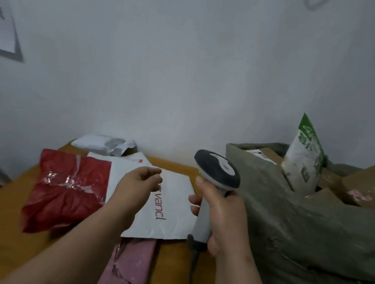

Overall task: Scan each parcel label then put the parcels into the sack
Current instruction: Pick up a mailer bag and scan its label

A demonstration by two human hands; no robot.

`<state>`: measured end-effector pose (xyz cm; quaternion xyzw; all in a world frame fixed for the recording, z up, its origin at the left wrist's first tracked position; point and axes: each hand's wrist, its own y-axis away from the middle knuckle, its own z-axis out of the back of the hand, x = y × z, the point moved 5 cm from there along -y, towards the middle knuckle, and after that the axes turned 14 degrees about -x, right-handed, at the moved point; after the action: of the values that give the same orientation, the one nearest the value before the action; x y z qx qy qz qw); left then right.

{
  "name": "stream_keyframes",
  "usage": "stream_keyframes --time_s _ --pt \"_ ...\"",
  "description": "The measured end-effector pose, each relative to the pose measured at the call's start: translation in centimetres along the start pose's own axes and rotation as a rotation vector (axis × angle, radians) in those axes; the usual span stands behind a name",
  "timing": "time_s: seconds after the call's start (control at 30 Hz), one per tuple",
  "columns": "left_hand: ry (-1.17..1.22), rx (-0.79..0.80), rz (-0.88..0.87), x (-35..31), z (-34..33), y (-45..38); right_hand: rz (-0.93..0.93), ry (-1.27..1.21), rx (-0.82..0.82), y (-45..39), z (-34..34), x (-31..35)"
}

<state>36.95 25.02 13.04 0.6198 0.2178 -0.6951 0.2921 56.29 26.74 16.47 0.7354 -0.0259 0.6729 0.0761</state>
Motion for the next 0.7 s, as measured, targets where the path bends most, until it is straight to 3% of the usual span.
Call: stream_keyframes --time_s 0.27,0.7 --pt "0.003 -0.199 0.178 6.1 11.3 -2.8 -0.114 0.054 0.150 2.7 -10.1 -3.9" --pt "-0.036 -0.331 0.241 9.1 14.0 -13.4 -0.217 0.085 0.229 -5.0 -21.6 -9.5"
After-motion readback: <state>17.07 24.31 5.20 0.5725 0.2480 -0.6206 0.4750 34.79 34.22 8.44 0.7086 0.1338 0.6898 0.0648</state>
